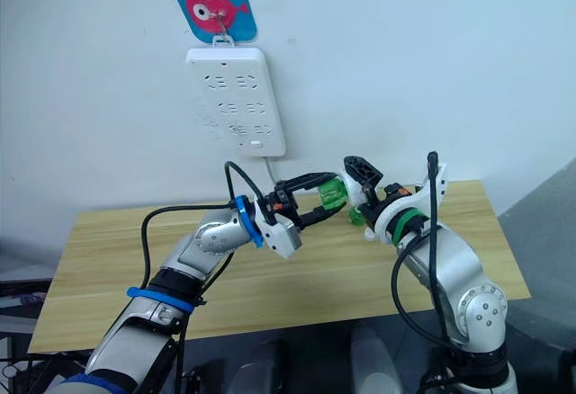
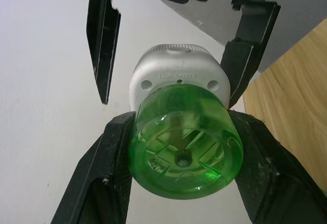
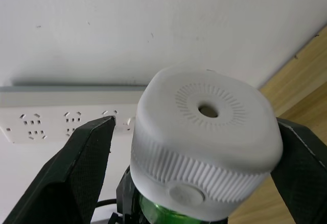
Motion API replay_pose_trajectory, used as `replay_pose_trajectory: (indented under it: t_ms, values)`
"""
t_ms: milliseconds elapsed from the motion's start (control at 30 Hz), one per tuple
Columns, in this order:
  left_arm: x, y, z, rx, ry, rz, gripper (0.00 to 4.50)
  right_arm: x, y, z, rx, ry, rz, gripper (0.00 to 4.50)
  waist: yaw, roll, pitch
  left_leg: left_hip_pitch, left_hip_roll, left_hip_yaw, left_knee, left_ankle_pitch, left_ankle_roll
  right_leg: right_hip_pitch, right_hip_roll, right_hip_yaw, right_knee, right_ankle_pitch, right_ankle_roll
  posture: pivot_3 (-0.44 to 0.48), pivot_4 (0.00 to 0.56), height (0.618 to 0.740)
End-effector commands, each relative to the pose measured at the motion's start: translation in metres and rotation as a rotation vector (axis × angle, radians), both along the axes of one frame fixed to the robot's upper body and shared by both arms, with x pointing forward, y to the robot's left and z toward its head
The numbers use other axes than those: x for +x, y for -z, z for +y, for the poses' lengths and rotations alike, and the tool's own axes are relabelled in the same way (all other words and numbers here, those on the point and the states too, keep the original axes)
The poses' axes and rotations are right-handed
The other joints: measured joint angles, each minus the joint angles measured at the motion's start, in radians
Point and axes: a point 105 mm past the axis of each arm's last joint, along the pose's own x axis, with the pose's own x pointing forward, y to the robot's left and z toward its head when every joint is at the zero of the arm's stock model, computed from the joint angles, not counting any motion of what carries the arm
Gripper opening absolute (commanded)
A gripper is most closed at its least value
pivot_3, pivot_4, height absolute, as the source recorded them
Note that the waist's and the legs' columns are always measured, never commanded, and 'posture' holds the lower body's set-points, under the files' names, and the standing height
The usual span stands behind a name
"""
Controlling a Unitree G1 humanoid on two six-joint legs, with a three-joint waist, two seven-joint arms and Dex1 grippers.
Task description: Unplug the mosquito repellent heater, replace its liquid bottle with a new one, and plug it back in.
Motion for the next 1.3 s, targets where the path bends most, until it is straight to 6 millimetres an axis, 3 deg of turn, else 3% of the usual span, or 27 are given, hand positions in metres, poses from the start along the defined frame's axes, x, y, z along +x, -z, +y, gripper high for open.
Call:
replay_pose_trajectory:
  t_ms: [33,167,200,633,667,833,967,1167,1300]
  values:
    - [-0.005,-0.005,-0.004,-0.007,0.034,-0.043,2.29,-0.002,-0.01,0.0,0.034,0.021,-0.028,4.33,-0.001,0.0,0.0,0.0,0.0,0.0,0.0,0.0,0.0,0.0,0.0,0.0,0.0,0.0,0.0,-0.192,0.208,0.734]
    - [-0.005,-0.006,-0.003,-0.006,0.032,-0.053,2.29,-0.002,-0.012,0.002,0.054,0.021,-0.025,3.25,-0.002,0.0,0.0,0.0,0.0,0.0,0.0,0.0,0.0,0.0,0.0,0.0,0.0,0.0,0.0,-0.191,0.208,0.734]
    - [-0.004,-0.006,-0.003,-0.006,0.031,-0.055,2.29,-0.002,-0.012,0.003,0.059,0.02,-0.025,3.15,-0.002,0.0,0.0,0.0,0.0,0.0,0.0,0.0,0.0,0.0,0.0,0.0,0.0,0.0,0.0,-0.191,0.208,0.734]
    - [-0.008,0.001,0.001,-0.03,0.046,0.028,2.29,0.0,-0.012,0.004,0.121,0.034,0.017,3.15,-0.011,0.0,0.0,0.0,0.0,0.0,0.0,0.0,0.0,0.0,0.0,0.0,0.002,0.0,0.0,-0.186,0.209,0.734]
    - [-0.007,0.001,0.003,-0.028,0.039,0.04,3.02,0.001,-0.012,0.003,0.126,0.039,0.021,3.15,-0.012,0.0,0.0,0.001,0.0,0.0,0.0,0.0,0.0,0.0,0.0,0.0,0.002,0.0,0.0,-0.185,0.208,0.734]
    - [-0.002,0.003,0.01,0.007,-0.002,0.048,4.44,0.002,-0.012,-0.002,0.134,0.055,0.026,3.15,-0.016,0.0,0.0,0.001,0.0,0.0,0.0,0.0,0.0,0.0,0.0,0.0,0.002,0.0,0.0,-0.185,0.207,0.734]
    - [-0.002,0.013,0.025,0.044,-0.038,0.131,4.5,0.003,-0.011,-0.007,0.12,0.066,0.017,3.15,-0.022,0.001,-0.001,0.002,0.0,0.0,-0.001,0.0,0.0,0.0,0.0,0.001,0.003,0.0,0.0,-0.186,0.208,0.734]
    - [-0.01,0.021,0.047,-0.025,-0.064,0.395,4.5,0.008,-0.013,-0.018,0.022,0.08,-0.05,3.15,-0.022,0.002,-0.001,0.003,0.0,0.0,-0.002,0.0,0.0,0.0,0.0,0.001,0.003,0.0,-0.001,-0.174,0.206,0.734]
    - [-0.02,0.031,0.079,-0.124,-0.104,0.81,4.5,0.007,-0.027,-0.017,-0.377,-0.032,-0.316,3.15,-0.022,0.003,-0.002,0.003,0.0,0.001,-0.001,0.0,0.0,0.0,0.0,0.003,0.003,0.0,-0.001,-0.16,0.207,0.734]
